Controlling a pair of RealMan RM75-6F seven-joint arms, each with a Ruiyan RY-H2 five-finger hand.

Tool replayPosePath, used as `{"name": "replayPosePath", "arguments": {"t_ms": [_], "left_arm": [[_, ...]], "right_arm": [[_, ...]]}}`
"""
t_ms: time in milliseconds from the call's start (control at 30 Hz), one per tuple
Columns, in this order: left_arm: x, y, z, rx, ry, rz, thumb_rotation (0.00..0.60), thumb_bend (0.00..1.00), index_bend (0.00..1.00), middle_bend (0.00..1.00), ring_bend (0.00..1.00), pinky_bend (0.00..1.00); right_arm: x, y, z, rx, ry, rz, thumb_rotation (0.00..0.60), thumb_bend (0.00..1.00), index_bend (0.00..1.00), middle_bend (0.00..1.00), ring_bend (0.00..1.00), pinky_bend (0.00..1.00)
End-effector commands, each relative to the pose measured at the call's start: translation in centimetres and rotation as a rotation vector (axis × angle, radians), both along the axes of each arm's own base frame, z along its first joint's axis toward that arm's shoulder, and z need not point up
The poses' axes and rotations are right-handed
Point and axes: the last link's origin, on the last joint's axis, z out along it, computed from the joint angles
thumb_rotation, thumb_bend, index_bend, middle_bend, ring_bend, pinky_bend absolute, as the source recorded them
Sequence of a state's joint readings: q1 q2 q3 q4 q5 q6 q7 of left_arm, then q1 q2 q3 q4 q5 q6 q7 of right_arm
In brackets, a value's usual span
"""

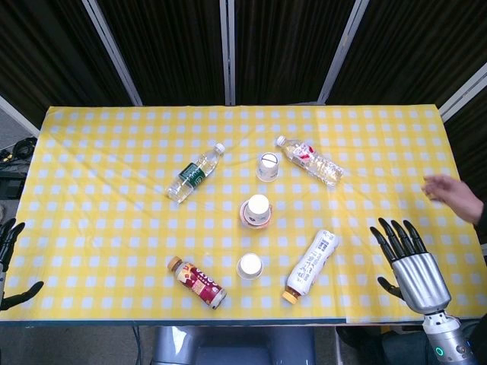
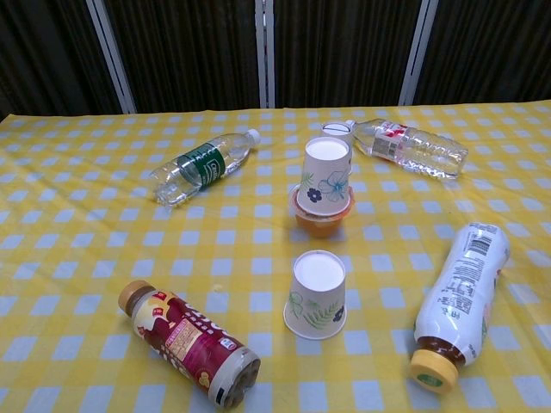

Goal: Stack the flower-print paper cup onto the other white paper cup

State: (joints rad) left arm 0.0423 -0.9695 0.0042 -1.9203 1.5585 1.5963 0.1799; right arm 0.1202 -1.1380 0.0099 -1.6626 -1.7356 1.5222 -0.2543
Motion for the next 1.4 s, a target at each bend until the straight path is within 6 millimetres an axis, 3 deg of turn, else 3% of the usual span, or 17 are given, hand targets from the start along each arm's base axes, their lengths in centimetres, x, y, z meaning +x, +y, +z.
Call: {"name": "replayPosePath", "arguments": {"t_ms": [33, 333, 467, 567, 833, 867, 1000, 1100, 1267, 1400], "left_arm": [[0.0, 0.0, 0.0, 0.001, 0.001, -0.001, 0.600, 0.00, 0.00, 0.00, 0.00, 0.00], [-0.1, 0.1, 0.0, 0.000, -0.001, 0.003, 0.600, 0.00, 0.00, 0.00, 0.00, 0.00], [-0.1, 0.4, -0.2, -0.009, 0.002, 0.003, 0.600, 0.00, 0.00, 0.00, 0.00, 0.00], [-0.1, 0.9, -0.3, -0.008, 0.001, 0.004, 0.600, 0.00, 0.00, 0.00, 0.00, 0.00], [-0.2, 1.5, -0.4, -0.002, 0.003, 0.007, 0.600, 0.00, 0.00, 0.00, 0.00, 0.00], [-0.3, 1.8, -0.4, 0.005, 0.006, 0.012, 0.600, 0.00, 0.00, 0.00, 0.00, 0.00], [-0.9, 2.5, -0.5, 0.014, 0.017, 0.051, 0.600, 0.00, 0.00, 0.00, 0.00, 0.00], [-1.2, 3.0, -0.6, 0.009, 0.022, 0.074, 0.600, 0.00, 0.00, 0.00, 0.00, 0.00], [-1.7, 3.9, -0.9, 0.009, 0.035, 0.105, 0.600, 0.00, 0.00, 0.00, 0.00, 0.00], [-2.1, 4.4, -1.1, -0.002, 0.043, 0.128, 0.600, 0.00, 0.00, 0.00, 0.00, 0.00]], "right_arm": [[0.0, 0.0, 0.0, 0.000, 0.000, 0.000, 0.600, 0.00, 0.00, 0.00, 0.00, 0.00], [-0.2, -0.1, -0.3, 0.011, 0.003, -0.011, 0.600, 0.00, 0.00, 0.00, 0.00, 0.00], [-0.4, -1.2, -0.1, 0.009, -0.015, -0.037, 0.600, 0.00, 0.00, 0.00, 0.00, 0.00], [0.0, -4.2, 0.2, 0.025, -0.033, -0.052, 0.600, 0.00, 0.00, 0.00, 0.00, 0.00], [3.2, -17.1, 1.8, 0.055, 0.033, -0.080, 0.600, 0.00, 0.00, 0.01, 0.00, 0.01], [4.2, -19.3, 1.6, 0.074, 0.026, -0.086, 0.600, 0.01, 0.00, 0.02, 0.00, 0.02], [7.1, -24.1, -0.5, 0.175, -0.076, -0.121, 0.600, 0.02, 0.00, 0.08, 0.00, 0.11], [9.1, -26.3, -2.1, 0.240, -0.126, -0.135, 0.600, 0.03, 0.02, 0.12, 0.04, 0.20], [12.9, -29.7, -5.8, 0.304, -0.111, -0.118, 0.600, 0.05, 0.06, 0.15, 0.08, 0.23], [15.1, -31.2, -9.0, 0.329, -0.082, -0.101, 0.600, 0.08, 0.10, 0.17, 0.11, 0.27]]}}
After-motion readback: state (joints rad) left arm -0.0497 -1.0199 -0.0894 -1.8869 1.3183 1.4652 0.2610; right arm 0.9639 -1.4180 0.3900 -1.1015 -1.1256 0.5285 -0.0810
